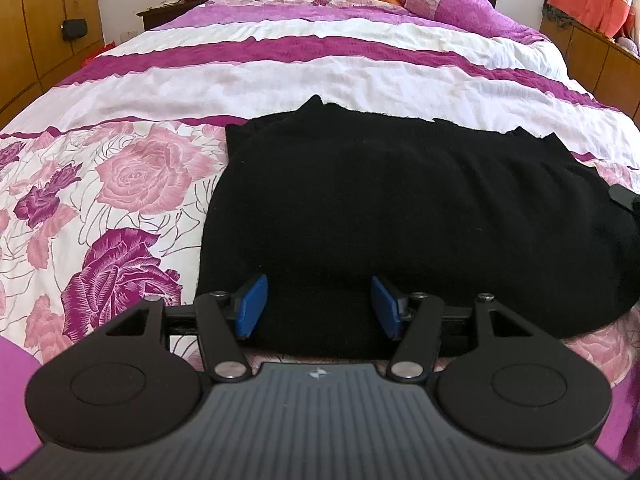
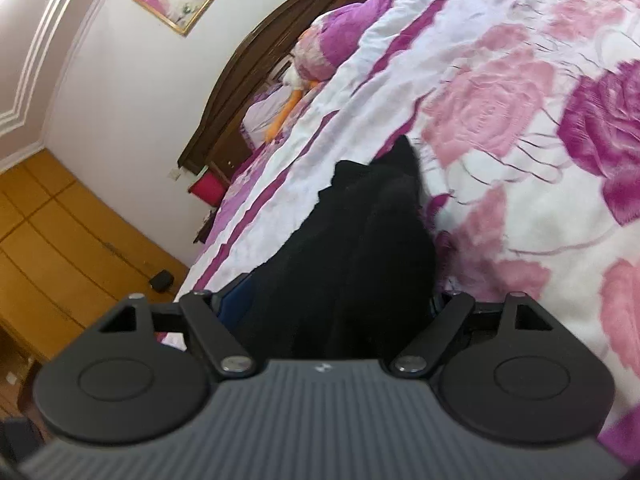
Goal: Fold small clothes
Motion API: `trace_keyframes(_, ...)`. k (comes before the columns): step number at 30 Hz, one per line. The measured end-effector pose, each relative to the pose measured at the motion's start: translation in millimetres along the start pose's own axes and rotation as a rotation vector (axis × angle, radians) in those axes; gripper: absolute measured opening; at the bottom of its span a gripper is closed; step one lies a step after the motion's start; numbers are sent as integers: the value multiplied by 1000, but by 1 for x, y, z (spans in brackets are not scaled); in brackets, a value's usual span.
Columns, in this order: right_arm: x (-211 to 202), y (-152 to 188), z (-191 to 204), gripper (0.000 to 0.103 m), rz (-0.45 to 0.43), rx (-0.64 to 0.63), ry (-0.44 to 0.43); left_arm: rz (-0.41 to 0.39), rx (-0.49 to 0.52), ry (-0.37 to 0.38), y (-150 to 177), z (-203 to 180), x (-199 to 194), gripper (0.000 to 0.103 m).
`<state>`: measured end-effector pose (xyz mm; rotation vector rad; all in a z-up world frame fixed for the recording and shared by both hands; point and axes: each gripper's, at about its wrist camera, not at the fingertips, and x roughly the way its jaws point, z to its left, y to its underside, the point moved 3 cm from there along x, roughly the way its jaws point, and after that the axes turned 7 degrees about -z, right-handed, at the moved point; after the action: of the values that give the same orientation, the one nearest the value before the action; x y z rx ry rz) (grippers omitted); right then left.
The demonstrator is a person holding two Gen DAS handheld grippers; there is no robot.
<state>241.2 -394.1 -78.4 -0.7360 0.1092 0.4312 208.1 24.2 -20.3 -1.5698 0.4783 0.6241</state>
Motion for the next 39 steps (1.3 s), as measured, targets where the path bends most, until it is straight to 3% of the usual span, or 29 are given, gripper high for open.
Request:
trace_keyframes(12,11,-2,-6,72,-58,-6,46,-3,-31,-16,-4,9,-20,64)
trace_keyframes(13,12,-3,-7,65,-68,-2,55,-4,-36,-19,-5,11,-22,64)
trace_keyframes(16,14,-3,-13,27,-93,-7,117,-4,-47,-29,-5,16,-27,64)
trace_keyframes(23,7,-6,-12,22,-109,-2,81,6,-77,-34,0,28,-35,64)
trace_keyframes(39,4,-22,56,20,-102,-167,70,22,-84,0,-7,55,-27,64)
